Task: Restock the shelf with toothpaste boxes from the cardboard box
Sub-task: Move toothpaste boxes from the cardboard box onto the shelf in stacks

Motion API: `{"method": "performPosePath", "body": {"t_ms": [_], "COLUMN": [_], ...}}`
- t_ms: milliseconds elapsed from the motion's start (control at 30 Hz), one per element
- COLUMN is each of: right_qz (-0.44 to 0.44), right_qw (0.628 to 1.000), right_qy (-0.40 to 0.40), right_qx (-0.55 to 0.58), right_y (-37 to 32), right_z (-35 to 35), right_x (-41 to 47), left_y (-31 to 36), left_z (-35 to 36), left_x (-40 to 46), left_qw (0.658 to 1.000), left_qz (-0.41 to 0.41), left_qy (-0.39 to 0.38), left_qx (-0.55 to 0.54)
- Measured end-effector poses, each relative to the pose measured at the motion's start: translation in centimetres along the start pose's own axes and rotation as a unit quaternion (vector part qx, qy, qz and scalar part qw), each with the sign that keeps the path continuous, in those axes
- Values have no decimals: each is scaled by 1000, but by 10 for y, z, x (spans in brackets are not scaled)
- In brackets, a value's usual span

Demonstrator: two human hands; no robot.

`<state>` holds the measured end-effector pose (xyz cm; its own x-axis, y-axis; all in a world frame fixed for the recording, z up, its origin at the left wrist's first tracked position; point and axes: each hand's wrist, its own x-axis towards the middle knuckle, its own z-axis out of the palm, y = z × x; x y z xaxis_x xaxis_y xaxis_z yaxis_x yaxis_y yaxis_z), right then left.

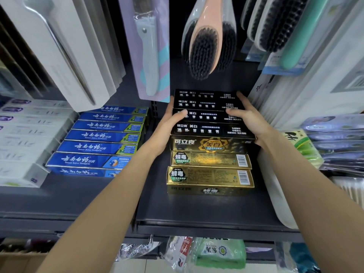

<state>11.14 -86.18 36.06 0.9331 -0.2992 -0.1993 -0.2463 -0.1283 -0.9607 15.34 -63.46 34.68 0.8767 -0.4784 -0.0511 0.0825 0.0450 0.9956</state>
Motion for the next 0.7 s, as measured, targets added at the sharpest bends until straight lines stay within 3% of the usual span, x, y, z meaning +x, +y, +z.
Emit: {"method": "performPosePath", "body": {"t_ms": [267,500,567,700], "right_qz": [0,19,9,-51], "right_qw": [1000,987,991,986], "right_qy": [-12,8,55,157], "right_qx": [26,159,118,-34], "right_y": [3,1,1,17], "right_z": [0,-2,3,28], "right_x": [4,-24,-57,-124], "left_y": [-7,-1,-5,-23], "left_z": [0,3,1,5], "left_x": [5,-17,-37,-81], "left_qw": [999,996,993,998], "left_qz": [8,-13,-21,2], "left_qy": [16,56,82,63], "left_qx": [-32,-69,-87,12]}}
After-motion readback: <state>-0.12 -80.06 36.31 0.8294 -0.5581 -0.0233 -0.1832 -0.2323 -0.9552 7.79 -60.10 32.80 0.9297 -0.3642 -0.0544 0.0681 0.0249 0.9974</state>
